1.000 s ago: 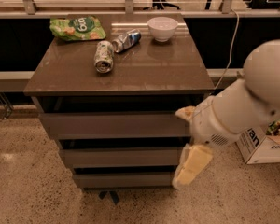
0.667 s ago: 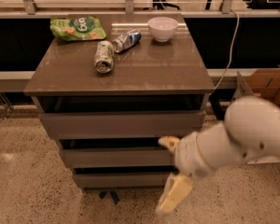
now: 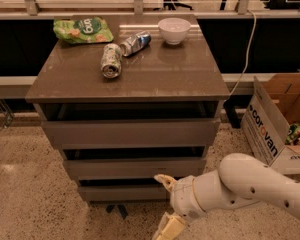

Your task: Open bottom drawer

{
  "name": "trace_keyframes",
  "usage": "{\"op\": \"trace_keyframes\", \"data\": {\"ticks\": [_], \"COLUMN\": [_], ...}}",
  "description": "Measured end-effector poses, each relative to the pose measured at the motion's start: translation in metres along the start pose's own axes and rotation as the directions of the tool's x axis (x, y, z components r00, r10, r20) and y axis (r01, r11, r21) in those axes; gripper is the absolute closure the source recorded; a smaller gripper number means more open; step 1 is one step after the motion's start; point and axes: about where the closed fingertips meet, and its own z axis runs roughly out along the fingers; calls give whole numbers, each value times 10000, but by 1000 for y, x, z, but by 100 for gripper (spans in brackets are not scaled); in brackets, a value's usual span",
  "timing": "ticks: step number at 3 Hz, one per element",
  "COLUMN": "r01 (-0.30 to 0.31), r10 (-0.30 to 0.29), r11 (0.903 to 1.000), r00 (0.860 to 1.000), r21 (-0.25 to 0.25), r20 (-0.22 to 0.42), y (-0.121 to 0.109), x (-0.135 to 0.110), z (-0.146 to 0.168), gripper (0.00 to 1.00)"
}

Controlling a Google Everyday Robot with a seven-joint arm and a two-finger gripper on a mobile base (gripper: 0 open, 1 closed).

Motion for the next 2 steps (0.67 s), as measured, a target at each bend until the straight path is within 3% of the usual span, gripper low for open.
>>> {"op": "trace_keyframes", "data": {"ticks": [1,2], "r01": [-213,100], "r10": [203,-122], "r11": [9994,9989], "r00": [9992,9988], "r21": [-282,-450], "r20": [-355,-483], "y": [-9,-17], "x": [13,63], "z": [14,62], "gripper": [0,0]}}
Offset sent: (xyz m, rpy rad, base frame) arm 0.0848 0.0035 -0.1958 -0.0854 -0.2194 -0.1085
